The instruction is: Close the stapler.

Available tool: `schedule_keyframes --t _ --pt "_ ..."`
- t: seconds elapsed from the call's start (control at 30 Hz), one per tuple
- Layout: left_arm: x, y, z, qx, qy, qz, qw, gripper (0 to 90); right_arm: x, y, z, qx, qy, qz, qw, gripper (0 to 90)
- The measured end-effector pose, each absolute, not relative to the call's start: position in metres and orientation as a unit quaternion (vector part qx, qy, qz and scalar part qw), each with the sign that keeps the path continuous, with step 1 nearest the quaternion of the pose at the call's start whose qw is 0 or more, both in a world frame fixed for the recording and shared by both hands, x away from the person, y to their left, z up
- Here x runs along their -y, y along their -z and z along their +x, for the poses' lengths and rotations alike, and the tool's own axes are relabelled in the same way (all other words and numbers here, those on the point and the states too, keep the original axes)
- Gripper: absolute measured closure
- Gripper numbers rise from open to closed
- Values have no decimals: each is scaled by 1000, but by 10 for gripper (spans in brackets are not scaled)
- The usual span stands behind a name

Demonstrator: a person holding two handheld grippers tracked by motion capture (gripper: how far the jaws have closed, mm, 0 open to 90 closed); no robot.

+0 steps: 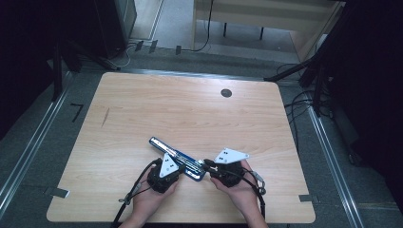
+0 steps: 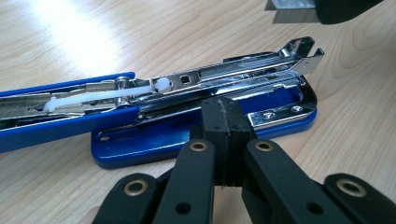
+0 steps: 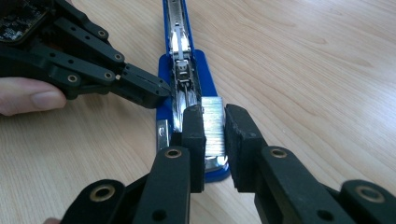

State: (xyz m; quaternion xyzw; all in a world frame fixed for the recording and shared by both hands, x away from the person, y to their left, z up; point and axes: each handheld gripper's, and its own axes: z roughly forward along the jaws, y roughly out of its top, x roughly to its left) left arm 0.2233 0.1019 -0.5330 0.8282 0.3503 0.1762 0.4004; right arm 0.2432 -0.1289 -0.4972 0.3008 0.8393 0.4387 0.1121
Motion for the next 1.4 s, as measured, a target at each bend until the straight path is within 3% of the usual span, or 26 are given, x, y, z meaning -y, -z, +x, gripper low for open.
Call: schedule_keyframes --t 1.4 --pt "-102 533 223 -350 -177 828 400 900 95 500 260 -881 -384 261 91 801"
